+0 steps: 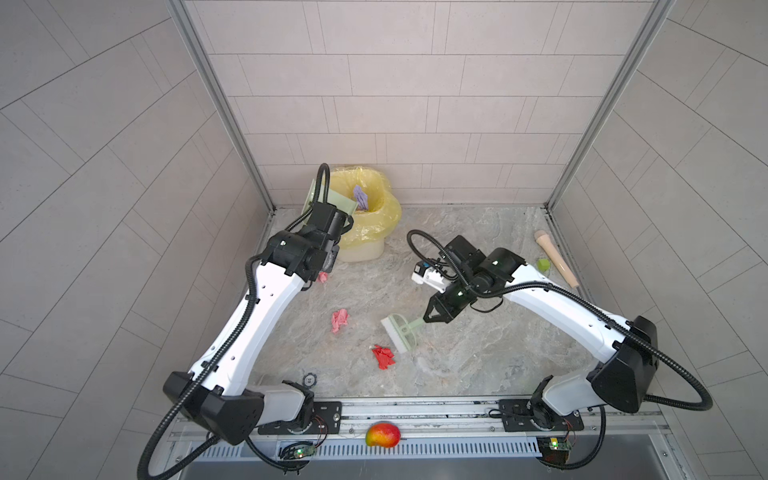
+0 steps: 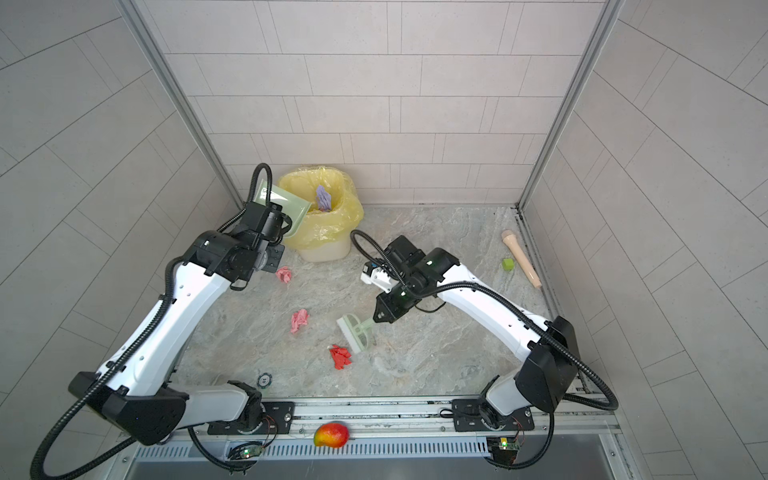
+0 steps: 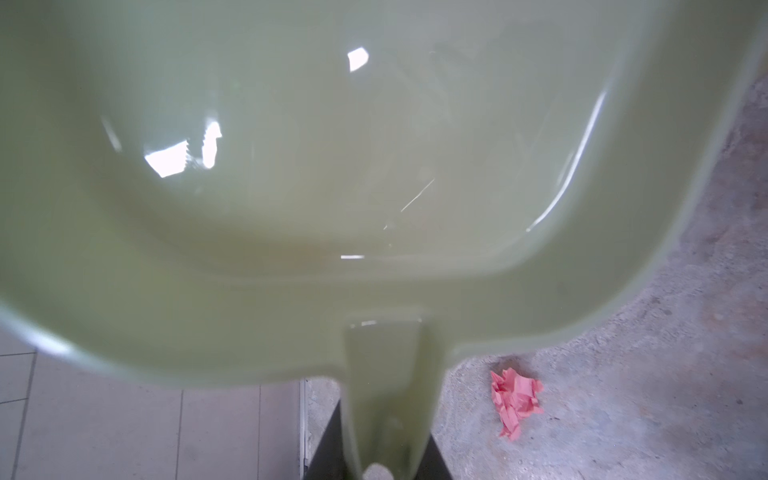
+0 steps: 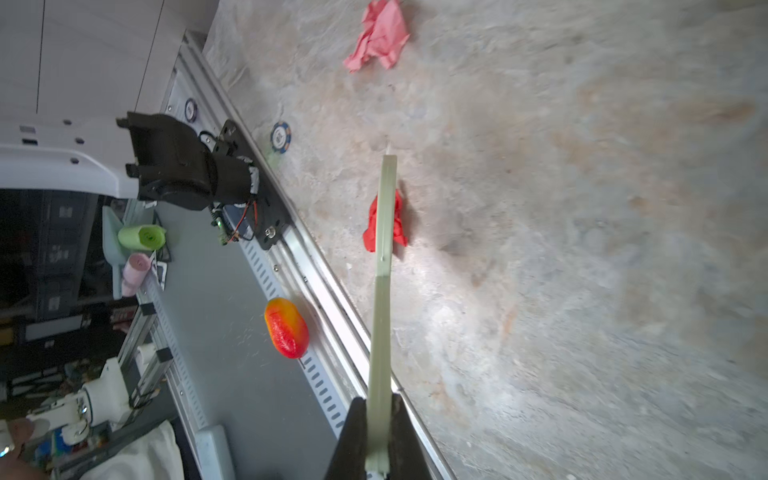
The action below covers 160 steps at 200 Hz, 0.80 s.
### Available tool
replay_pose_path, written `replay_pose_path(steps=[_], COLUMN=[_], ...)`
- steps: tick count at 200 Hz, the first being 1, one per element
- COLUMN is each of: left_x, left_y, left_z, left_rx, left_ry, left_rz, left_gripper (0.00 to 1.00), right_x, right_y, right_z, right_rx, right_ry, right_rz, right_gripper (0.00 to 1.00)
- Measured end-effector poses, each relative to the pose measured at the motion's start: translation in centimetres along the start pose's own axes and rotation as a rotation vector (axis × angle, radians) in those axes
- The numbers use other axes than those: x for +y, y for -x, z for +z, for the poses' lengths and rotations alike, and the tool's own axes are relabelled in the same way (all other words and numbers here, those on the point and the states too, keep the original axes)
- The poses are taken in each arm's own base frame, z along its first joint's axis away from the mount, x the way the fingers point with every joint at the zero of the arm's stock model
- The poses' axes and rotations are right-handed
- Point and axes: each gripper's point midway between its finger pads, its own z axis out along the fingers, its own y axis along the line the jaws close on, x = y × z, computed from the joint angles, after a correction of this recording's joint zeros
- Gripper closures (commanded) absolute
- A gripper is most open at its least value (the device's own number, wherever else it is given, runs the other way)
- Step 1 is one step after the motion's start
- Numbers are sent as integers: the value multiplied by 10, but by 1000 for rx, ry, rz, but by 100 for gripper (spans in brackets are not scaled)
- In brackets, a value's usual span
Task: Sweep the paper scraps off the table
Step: 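Carry the dustpan toward the red scrap while the right gripper moves the brush there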
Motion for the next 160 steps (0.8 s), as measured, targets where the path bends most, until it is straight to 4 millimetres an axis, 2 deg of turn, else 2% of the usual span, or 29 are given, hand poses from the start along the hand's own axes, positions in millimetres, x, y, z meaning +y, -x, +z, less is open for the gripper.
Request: replay_pose_path(steps=[35,75,119,160], left_x=[-14,-23,-35,-39], left_y=[-8,-6,-11,-14], left_z=[7,5,12,15], left_rx=[16,1,16,25], left_ry=[-59,-112,-156,-169], left_rz=[-23,-38,-40,-45], left_gripper=[100,100,100,100], right_x=[34,50,43,26], right_y=[-4,1,12,14], right_z=[32,52,74,77], right_rx=[96,163,225,278], right_ry=[41,12,-68,-184], right_rz=[-90,-169,-208,-238], right_gripper=[100,100,100,100])
